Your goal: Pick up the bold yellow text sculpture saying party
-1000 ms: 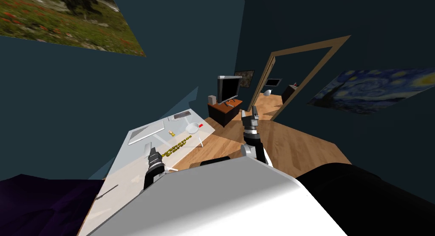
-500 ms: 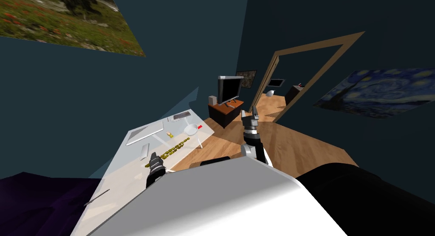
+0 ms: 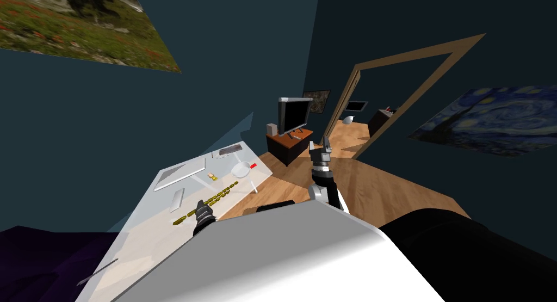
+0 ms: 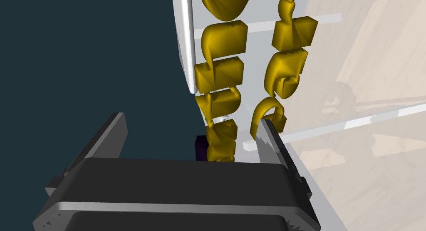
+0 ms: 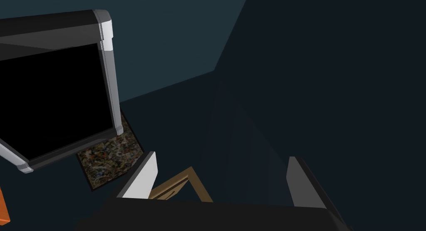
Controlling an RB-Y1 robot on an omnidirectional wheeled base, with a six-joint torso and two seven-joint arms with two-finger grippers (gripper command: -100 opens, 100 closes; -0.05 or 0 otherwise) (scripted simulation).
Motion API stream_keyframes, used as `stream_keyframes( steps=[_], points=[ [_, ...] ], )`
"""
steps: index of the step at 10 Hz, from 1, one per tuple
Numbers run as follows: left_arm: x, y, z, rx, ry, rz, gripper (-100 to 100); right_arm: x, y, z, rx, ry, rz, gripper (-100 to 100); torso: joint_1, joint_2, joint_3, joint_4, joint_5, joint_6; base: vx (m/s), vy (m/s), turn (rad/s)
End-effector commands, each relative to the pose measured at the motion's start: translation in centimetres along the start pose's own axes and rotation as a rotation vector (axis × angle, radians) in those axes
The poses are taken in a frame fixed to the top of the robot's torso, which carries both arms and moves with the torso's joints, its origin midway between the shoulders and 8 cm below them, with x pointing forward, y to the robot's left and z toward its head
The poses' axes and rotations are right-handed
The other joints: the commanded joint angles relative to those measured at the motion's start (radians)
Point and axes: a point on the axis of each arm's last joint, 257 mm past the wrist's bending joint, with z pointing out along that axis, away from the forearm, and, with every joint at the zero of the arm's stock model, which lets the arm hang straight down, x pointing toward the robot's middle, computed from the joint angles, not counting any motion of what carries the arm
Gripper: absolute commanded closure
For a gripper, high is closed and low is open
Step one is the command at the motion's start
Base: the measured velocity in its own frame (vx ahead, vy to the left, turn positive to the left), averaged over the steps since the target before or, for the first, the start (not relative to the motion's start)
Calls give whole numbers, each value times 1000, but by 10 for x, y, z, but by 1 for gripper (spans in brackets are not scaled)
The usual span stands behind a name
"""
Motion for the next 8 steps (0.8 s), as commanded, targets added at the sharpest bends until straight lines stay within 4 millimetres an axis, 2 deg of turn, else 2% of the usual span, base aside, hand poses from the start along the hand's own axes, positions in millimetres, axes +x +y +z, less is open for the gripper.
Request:
stream_keyframes(
  steps=[1, 2, 3, 4, 8],
  points=[
    [0, 0, 0, 0, 0, 0, -100, 0, 0, 0, 0, 0, 0, 0, 0, 0, 0, 0, 0, 0, 71, -18, 1],
    [1, 1, 0, -3, 0, -2, 0, 0, 0, 0, 0, 0, 0, 0, 2, 4, 2, 0, 0, 0, 12, -5, 1],
    [1, 1, 0, -2, 0, -2, -100, 0, 0, 0, 0, 0, 0, 0, 3, 7, 4, 1, 1, 0, 6, -2, 0],
    [1, 1, 0, -2, 0, -2, 100, 0, 0, 0, 0, 0, 0, 0, 3, 9, 5, 2, 1, 0, 0, 0, 0],
    [1, 1, 0, -2, 0, -2, 100, 0, 0, 0, 0, 0, 0, 0, 4, 10, 5, 2, 1, 0, 0, 0, 0]
  ],
)
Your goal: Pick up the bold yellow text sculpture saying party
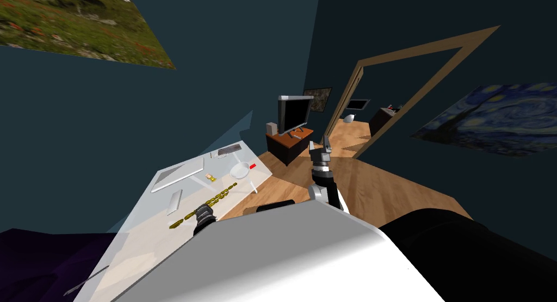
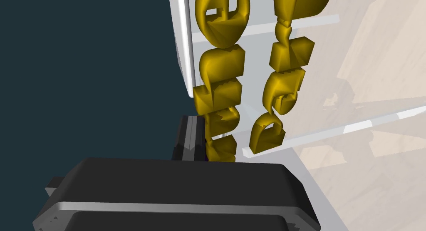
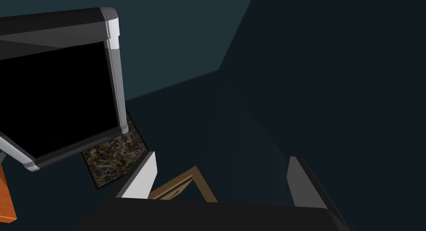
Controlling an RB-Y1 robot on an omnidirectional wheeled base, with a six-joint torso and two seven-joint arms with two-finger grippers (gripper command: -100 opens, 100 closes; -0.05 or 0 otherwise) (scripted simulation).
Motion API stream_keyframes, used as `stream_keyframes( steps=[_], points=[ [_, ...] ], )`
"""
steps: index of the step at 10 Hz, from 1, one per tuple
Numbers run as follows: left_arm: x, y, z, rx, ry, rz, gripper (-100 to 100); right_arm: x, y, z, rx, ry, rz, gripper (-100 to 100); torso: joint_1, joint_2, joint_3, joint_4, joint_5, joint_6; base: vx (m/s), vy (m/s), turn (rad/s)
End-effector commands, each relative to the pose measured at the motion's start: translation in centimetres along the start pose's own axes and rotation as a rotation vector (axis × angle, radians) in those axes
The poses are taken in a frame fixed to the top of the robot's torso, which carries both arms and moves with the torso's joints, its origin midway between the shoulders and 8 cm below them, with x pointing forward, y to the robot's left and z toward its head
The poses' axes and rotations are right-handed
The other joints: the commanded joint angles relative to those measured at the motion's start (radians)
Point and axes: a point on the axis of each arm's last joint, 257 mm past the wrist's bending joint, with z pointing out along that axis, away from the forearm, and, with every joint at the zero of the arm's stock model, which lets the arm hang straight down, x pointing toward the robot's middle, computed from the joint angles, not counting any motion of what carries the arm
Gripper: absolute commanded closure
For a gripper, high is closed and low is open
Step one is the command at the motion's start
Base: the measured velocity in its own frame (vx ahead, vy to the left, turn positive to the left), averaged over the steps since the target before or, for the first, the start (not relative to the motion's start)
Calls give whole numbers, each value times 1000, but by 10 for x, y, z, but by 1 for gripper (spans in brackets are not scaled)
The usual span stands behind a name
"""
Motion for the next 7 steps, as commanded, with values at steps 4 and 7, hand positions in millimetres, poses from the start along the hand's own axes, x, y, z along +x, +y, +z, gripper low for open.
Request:
stream_keyframes(
  steps=[4, 7],
  points=[
    [1, -9, 24, -34, 19, 13, -100, 0, 0, 0, 0, 0, 0, 0, -7, -1, 0, 0, -1, 0, 4, -77, 4],
    [4, -16, 41, -63, 34, 20, -100, 0, 0, 0, 0, 0, 0, 0, -11, 0, 0, 0, -2, 0, 3, -150, 7]
  ],
)
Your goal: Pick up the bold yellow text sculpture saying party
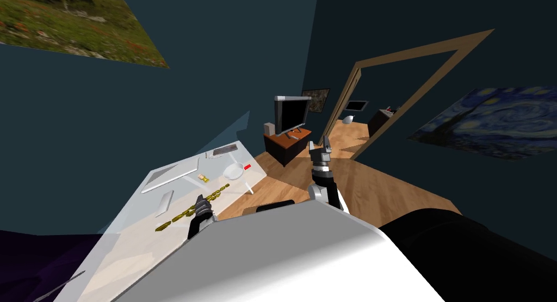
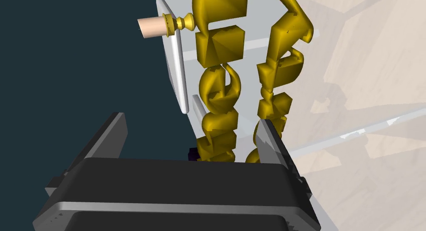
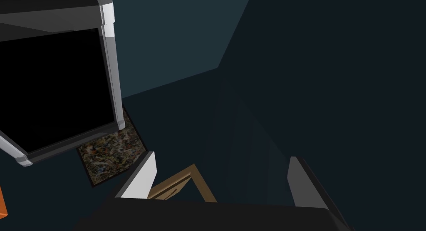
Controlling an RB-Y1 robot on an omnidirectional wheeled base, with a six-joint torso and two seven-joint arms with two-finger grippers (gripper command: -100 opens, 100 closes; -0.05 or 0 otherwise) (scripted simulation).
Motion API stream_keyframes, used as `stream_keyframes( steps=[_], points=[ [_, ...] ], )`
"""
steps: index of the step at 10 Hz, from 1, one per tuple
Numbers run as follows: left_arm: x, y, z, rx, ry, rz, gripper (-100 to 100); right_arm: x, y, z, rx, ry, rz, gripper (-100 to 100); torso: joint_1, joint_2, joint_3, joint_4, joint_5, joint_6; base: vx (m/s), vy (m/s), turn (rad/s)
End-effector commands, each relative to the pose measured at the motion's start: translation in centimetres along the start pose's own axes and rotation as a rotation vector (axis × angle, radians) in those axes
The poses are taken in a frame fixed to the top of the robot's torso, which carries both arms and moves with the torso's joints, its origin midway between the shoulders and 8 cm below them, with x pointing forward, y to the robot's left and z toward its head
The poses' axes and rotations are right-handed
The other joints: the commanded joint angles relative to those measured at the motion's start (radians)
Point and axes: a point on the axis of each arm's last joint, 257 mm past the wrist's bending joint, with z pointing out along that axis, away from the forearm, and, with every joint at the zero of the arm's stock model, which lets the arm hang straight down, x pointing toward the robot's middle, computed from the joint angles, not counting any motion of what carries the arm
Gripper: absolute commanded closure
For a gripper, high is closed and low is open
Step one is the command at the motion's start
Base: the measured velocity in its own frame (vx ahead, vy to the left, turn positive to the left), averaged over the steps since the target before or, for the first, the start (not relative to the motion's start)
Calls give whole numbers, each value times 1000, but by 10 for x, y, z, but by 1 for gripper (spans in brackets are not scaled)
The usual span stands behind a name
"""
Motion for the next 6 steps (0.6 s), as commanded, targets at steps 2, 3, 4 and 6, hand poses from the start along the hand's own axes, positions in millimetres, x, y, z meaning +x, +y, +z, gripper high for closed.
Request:
stream_keyframes(
  steps=[2, 3, 4, 6],
  points=[
    [2, -14, 20, -23, 15, 7, -100, 0, 0, 0, 0, 0, 0, 0, 1, -1, 0, 0, 0, 0, 22, -121, 2],
    [3, -9, 20, -44, 18, 7, -100, 0, 0, 0, 0, 0, 0, 0, -1, -1, 0, 0, 0, 0, 4, -110, 10],
    [4, -19, 29, -47, 24, 11, -100, 0, 0, 0, 0, 0, 0, 0, 1, 0, 0, 0, 0, 0, -7, -118, 3],
    [6, -25, 39, -71, 32, 14, -100, 0, 0, 0, 0, 0, 0, 0, 2, 1, 0, 0, 0, 0, 12, -104, 4]
  ],
)
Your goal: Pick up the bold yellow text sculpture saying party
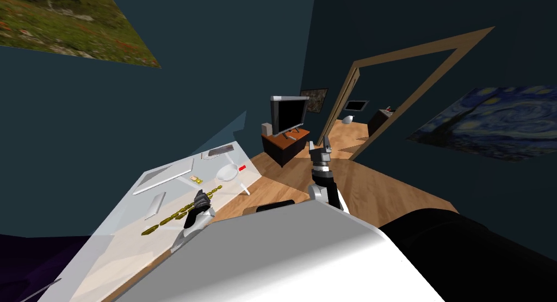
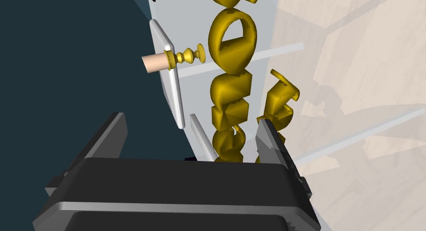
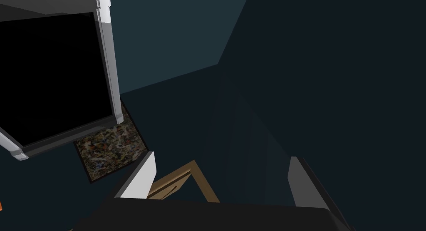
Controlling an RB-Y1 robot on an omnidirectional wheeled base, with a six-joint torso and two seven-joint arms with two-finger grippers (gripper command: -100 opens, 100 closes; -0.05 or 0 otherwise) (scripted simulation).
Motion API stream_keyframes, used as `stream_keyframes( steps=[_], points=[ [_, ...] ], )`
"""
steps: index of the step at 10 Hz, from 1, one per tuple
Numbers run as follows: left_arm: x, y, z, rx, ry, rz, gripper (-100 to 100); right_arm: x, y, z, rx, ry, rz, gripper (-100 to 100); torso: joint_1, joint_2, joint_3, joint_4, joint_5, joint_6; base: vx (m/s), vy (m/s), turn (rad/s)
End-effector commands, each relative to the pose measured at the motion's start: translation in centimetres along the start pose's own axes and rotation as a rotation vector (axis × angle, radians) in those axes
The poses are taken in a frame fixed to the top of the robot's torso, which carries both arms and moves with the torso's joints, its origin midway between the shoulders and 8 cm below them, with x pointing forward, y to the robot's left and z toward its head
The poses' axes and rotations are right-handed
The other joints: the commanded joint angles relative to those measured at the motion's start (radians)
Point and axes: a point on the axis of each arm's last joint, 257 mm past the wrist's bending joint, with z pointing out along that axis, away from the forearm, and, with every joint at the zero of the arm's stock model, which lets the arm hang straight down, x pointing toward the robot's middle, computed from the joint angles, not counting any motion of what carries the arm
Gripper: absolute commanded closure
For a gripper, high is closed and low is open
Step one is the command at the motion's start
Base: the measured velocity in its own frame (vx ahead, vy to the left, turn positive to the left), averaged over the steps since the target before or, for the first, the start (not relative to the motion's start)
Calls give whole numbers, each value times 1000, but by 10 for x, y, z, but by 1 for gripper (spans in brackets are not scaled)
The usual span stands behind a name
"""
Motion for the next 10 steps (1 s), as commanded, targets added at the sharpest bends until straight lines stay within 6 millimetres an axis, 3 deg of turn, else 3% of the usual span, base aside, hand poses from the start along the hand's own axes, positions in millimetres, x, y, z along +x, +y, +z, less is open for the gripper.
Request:
stream_keyframes(
  steps=[1, 4, 7, 8, 9, 10],
  points=[
    [0, -1, 6, -21, 5, 2, -100, 0, 0, 0, 0, 0, 0, 0, 0, 0, 0, 0, 0, 0, 30, -91, 8],
    [1, -20, 24, -47, 17, 8, -100, 0, 0, 0, 0, 0, 0, 0, 1, 0, 0, 0, 0, 0, 13, -111, 3],
    [2, -25, 32, -83, 26, 11, -100, 0, 0, 0, 0, 0, 0, 0, 0, 0, 0, 0, 0, 0, 10, -102, 4],
    [2, -37, 40, -89, 29, 14, -100, 0, 0, 0, 0, 0, 0, 0, 1, 1, 0, 0, 0, 0, 13, -102, 0],
    [2, -32, 39, -106, 31, 14, -100, 0, 0, 0, 0, 0, 0, 0, 1, 0, 0, 0, 0, 0, 12, -84, 2],
    [1, -43, 46, -116, 34, 15, -100, 0, 0, 0, 0, 0, 0, 0, 2, 0, 0, 0, 0, 0, 17, -103, -1]
  ],
)
